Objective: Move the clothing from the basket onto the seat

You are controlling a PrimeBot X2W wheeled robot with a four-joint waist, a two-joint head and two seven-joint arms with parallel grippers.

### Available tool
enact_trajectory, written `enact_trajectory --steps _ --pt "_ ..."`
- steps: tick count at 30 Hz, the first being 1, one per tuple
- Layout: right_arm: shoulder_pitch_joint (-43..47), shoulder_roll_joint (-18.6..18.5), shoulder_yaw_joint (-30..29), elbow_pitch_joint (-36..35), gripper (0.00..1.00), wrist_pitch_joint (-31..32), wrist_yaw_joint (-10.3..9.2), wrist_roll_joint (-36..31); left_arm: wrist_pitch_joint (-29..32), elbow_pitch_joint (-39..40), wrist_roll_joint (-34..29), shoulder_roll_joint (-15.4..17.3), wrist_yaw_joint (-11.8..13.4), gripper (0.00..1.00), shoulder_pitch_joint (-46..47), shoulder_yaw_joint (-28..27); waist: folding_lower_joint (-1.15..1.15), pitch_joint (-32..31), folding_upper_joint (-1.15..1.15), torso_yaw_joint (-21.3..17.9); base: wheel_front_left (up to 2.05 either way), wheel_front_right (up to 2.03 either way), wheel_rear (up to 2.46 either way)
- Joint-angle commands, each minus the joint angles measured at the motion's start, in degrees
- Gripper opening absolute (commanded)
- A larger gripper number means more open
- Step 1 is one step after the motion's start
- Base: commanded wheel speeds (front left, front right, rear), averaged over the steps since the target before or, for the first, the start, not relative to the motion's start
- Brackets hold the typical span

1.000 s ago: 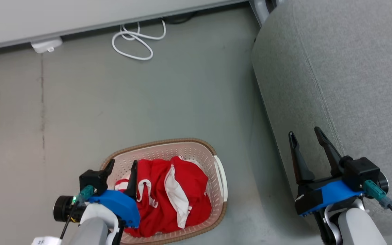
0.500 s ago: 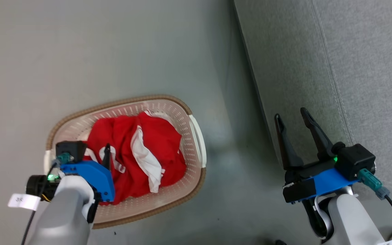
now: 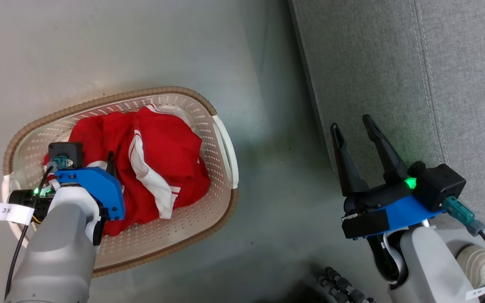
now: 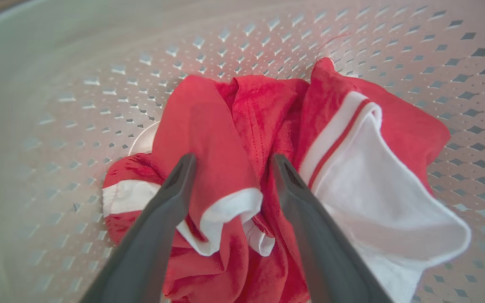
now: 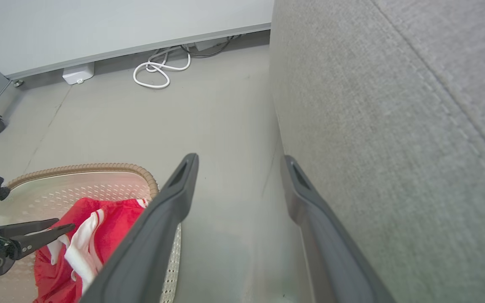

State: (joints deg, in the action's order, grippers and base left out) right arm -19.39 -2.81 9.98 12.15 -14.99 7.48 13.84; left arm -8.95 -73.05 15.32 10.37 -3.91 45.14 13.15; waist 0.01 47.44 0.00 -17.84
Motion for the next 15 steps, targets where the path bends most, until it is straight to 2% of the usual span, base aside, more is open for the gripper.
enact_trajectory --steps 1,9,10,11,12,15 --pt "-0.81 -0.15 0.22 -0.28 1.00 -0.27 0.03 0.66 0.41 -0.36 0.47 0.67 0.47 1.00 0.87 -0.32 -0.01 0.61 0.00 -0.47 0.00 0.00 0.00" --pt "-1.17 -0.15 1.12 -0.75 1.00 -0.25 0.03 1.59 2.79 -0.74 1.32 1.35 3.50 1.00 1.64 -0.54 -0.01 1.87 0.00 -1.12 0.00 0.00 0.00" --pt "-1.16 -0.14 1.22 -0.73 1.00 -0.25 0.03 1.87 2.89 -0.75 1.31 1.31 3.51 0.79 1.81 -0.40 -0.01 1.89 0.00 -1.09 0.00 0.00 0.00" --pt "-1.10 -0.15 1.24 -0.67 1.00 -0.25 0.03 1.93 2.88 -0.75 1.24 1.18 3.48 0.21 1.91 -0.23 -0.01 1.80 0.00 -1.00 0.00 0.00 0.00" --pt "-1.05 -0.15 1.36 -0.61 1.00 -0.25 0.03 2.01 2.81 -0.75 1.20 1.11 3.22 0.00 1.97 -0.06 -0.01 1.74 0.00 -0.96 0.00 0.00 0.00" --pt "-1.17 -0.15 1.63 -0.50 1.00 -0.25 0.03 2.37 2.96 -0.80 1.43 1.14 2.61 0.00 2.04 0.24 -0.01 1.63 0.00 -0.95 0.00 0.00 0.00"
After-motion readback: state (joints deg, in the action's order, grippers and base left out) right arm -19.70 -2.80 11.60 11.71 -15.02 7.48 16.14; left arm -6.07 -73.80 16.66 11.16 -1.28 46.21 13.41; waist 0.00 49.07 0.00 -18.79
